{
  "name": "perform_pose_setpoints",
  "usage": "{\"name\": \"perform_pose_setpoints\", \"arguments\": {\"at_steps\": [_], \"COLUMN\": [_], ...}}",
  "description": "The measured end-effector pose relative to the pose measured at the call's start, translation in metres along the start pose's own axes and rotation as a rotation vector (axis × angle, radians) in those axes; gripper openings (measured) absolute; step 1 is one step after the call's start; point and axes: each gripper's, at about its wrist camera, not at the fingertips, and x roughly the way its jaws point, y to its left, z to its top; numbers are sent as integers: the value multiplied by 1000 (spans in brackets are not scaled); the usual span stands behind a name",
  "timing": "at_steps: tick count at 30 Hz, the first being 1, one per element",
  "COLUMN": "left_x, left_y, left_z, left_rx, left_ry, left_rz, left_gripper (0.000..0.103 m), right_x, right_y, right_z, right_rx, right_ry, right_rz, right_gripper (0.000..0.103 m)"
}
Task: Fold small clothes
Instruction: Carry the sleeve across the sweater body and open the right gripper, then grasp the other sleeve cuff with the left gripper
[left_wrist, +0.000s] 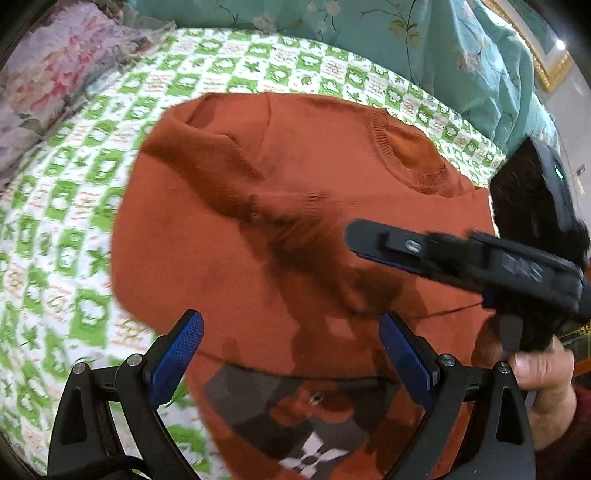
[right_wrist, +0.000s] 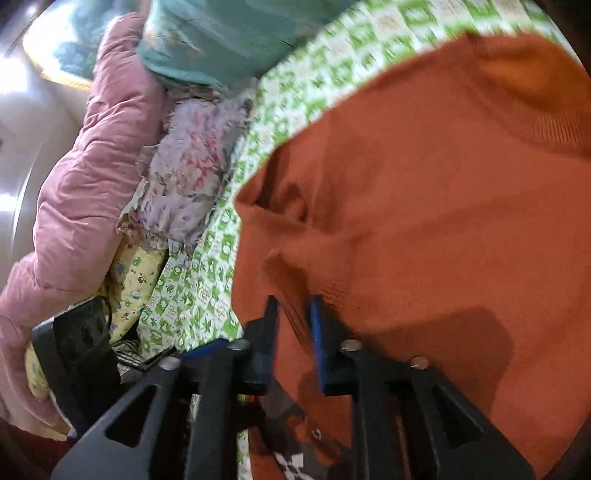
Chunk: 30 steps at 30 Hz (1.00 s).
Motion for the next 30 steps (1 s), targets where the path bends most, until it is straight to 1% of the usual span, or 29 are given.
{"name": "perform_pose_setpoints", "arguments": {"at_steps": [1,3,4,6,8,10,11,12,13,14,15,16,17,19,22,23,24,25,28,30], "left_x": [7,18,24,37,46,53,55,58,61,63,63,59,53,43,42,44,46,45,44,50], "left_y": [-2,-4,-4,-5,-3,-1,-1,-2,-6,-9,-10,-13,-15,-17,-13,-12,-12,-14,-22,-28], "left_z": [5,11,15,23,28,32,33,34,36,38,39,40,43,46,49,49,49,49,50,50], "left_rx": [-5,-18,-28,-53,-71,-84,-76,-61,-31,1,19,34,49,73,86,88,92,100,127,157], "left_ry": [16,37,47,71,79,66,59,57,58,64,64,49,24,-11,-9,1,6,3,-15,-17], "left_rz": [-16,-36,-50,-54,-49,-58,-66,-64,-47,-36,-28,-24,-29,-27,-17,-15,-14,-13,-24,4], "left_gripper": [96,96,96,96,96,92,78,58,45,15,4,5,5,5,4,4,4,4,4,4], "right_x": [-8,-26,-38,-68,-101,-144,-162,-176,-189,-201,-213,-221,-227,-231,-213,-205,-201,-202,-216,-220], "right_y": [-4,-10,-15,-26,-40,-64,-76,-87,-99,-112,-127,-138,-148,-166,-179,-184,-185,-185,-188,-195], "right_z": [-2,-2,-3,-4,-6,-10,-12,-13,-14,-14,-13,-13,-12,-7,3,6,7,8,8,7], "right_rx": [3,11,19,25,31,60,77,93,110,131,160,181,197,211,193,187,184,188,224,253], "right_ry": [-15,-46,-64,-121,-192,-287,-326,-354,-375,-386,-393,-399,-403,-385,-324,-290,-283,-293,-350,-357], "right_rz": [-4,-9,-16,-64,-142,-283,-352,-418,-493,-572,-654,-703,-731,-740,-729,-728,-735,-739,-761,-768], "right_gripper": [41,44,45,45,45,45,45,45,45,45,45,45,45,45,44,42,21,16,13,13]}}
